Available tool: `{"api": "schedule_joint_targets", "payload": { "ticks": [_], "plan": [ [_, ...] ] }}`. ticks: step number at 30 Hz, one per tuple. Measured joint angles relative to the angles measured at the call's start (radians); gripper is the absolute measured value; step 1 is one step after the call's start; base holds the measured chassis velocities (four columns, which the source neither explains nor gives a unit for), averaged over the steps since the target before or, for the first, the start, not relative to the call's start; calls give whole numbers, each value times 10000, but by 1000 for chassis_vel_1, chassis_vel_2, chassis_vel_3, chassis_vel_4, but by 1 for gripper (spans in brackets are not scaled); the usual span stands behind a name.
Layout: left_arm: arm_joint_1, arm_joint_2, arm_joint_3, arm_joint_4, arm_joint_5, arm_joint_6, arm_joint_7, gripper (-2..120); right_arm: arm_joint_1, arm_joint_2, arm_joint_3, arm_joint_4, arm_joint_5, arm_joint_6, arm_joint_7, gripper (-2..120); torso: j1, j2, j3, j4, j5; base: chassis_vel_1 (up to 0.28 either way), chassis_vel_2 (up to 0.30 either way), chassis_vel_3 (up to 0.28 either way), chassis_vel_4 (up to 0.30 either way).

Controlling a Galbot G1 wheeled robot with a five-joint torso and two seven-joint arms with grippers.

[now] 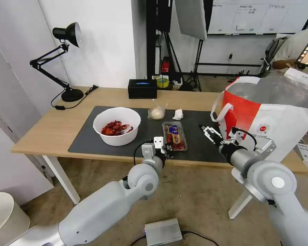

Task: Pick up the trash from the table and place it into the takeout bag.

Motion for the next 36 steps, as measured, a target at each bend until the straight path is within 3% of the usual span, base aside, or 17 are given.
{"api": "schedule_joint_targets", "payload": {
  "ticks": [19,36],
  "plan": [
    [-16,-53,34,36,-15,2,-29,0,614,288,-220,-796,118,-474,75,100,0,0,0,0,0,0,0,0,0],
    [36,70,6,-47,-41,-8,-53,0,2348,777,-848,-2437,464,-2106,743,100,0,0,0,0,0,0,0,0,0]
  ]
}}
